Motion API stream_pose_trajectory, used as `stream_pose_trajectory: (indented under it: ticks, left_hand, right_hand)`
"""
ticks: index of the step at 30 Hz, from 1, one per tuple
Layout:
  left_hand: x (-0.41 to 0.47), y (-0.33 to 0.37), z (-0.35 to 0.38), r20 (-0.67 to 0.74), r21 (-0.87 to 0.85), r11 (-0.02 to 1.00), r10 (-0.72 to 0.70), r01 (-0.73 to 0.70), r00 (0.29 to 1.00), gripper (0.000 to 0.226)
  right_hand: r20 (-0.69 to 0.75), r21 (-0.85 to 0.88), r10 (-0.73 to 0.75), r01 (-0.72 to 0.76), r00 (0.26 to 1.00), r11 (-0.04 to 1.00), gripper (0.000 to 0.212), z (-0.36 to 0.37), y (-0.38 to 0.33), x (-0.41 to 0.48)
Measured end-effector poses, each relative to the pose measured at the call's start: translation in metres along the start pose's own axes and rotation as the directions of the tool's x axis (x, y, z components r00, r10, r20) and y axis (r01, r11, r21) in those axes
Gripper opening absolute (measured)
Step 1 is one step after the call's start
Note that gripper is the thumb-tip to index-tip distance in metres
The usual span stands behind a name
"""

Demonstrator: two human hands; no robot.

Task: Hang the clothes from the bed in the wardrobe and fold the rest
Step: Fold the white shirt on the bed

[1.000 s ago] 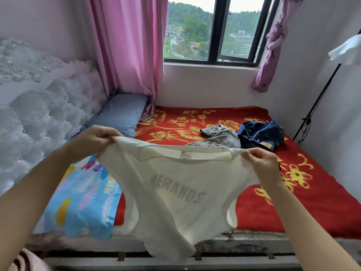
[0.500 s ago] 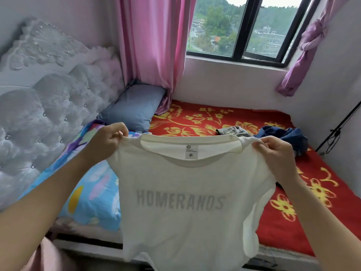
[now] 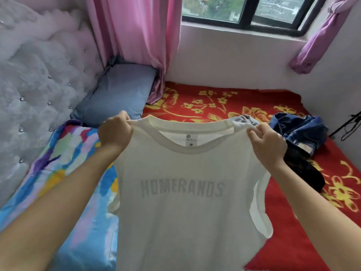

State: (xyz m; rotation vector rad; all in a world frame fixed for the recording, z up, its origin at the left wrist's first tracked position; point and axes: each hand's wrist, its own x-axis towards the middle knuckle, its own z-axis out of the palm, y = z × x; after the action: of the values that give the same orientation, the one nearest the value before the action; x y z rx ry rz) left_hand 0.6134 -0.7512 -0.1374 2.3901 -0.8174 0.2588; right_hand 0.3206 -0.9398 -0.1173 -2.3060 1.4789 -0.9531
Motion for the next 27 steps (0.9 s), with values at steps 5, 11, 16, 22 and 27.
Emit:
stream_pose_trajectory:
  ticks: [5, 11, 16, 22, 27]
  left_hand:
    - [0.145, 0.018, 0.097, 0.169, 0.046, 0.999, -0.034, 0.026, 0.985, 0.033]
    - [0.056, -0.062, 0.229, 0.647, 0.232, 0.972, -0.189, 0.045, 0.739, 0.090]
    - [-0.082, -0.132, 0.271, 0.801, 0.381, 0.917, -0.393, 0.122, 0.452, 0.087]
    - [-0.187, -0.178, 0.262, 0.785, 0.486, 0.858, -0.513, 0.169, 0.348, 0.079]
    - [-0.249, -0.206, 0.244, 0.726, 0.555, 0.792, -0.611, 0.256, 0.316, 0.077]
  right_hand:
    - [0.036, -0.308, 0.160, -0.142, 0.986, 0.941, 0.042, 0.110, -0.031, 0.127]
    - [0.453, -0.420, 0.339, -0.138, 0.824, 0.897, 0.070, 0.229, 0.022, 0.054]
    - [0.605, -0.570, 0.622, -0.276, 0.496, 0.774, 0.065, 0.261, 0.091, -0.079]
    - [0.629, -0.664, 0.720, -0.278, 0.294, 0.694, 0.062, 0.261, 0.142, -0.178]
    - [0.600, -0.687, 0.760, -0.325, 0.250, 0.650, 0.066, 0.254, 0.178, -0.237]
